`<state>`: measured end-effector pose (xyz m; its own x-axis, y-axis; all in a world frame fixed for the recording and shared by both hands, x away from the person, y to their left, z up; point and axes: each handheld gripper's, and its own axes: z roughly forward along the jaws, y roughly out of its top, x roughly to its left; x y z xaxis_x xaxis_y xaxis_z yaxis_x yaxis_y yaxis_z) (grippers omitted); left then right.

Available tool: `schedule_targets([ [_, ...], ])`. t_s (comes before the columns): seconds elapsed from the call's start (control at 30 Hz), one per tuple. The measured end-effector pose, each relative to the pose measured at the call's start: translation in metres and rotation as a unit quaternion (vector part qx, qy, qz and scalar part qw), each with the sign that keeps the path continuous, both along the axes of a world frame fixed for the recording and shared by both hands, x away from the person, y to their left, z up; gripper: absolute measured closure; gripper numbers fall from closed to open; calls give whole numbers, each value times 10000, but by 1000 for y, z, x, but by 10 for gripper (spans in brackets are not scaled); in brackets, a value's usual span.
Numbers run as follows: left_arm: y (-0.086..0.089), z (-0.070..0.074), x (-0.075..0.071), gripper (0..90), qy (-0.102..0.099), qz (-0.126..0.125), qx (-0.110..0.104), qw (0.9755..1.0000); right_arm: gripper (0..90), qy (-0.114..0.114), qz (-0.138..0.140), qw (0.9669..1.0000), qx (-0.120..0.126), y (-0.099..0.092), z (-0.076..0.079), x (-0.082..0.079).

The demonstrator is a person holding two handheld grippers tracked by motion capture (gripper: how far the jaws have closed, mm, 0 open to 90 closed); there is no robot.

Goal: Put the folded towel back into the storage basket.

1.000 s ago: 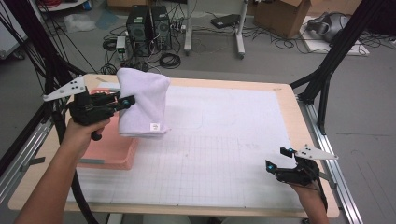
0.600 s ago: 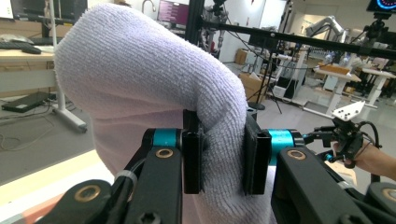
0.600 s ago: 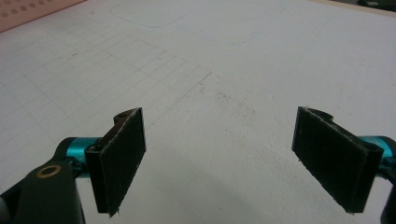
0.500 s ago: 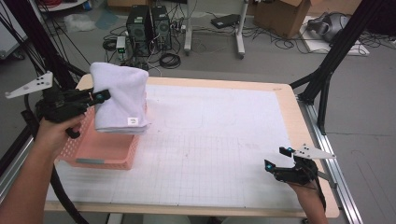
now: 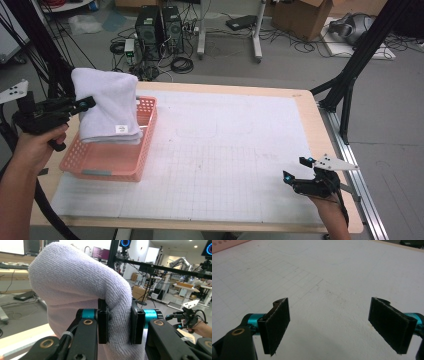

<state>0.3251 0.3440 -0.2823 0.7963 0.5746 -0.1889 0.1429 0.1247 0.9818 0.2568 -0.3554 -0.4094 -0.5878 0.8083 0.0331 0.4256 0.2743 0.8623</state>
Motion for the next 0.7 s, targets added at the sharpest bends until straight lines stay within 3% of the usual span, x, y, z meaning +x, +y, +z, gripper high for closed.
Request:
schedule_targets([
  [0.17,10,-14,2,734,138,52,78,9999,162,30,22,10000,-65,3,-2,1],
  [0.3,10,-26,4,734,324,-18,203,9993,163,38,41,10000,-72,5,-2,2],
  [0.5,9,-50,8,734,549,-4,256,9982,162,57,43,9999,-88,7,-3,2],
  [0.7,3,-65,16,731,715,26,295,9970,163,45,90,9999,-92,8,-3,2],
])
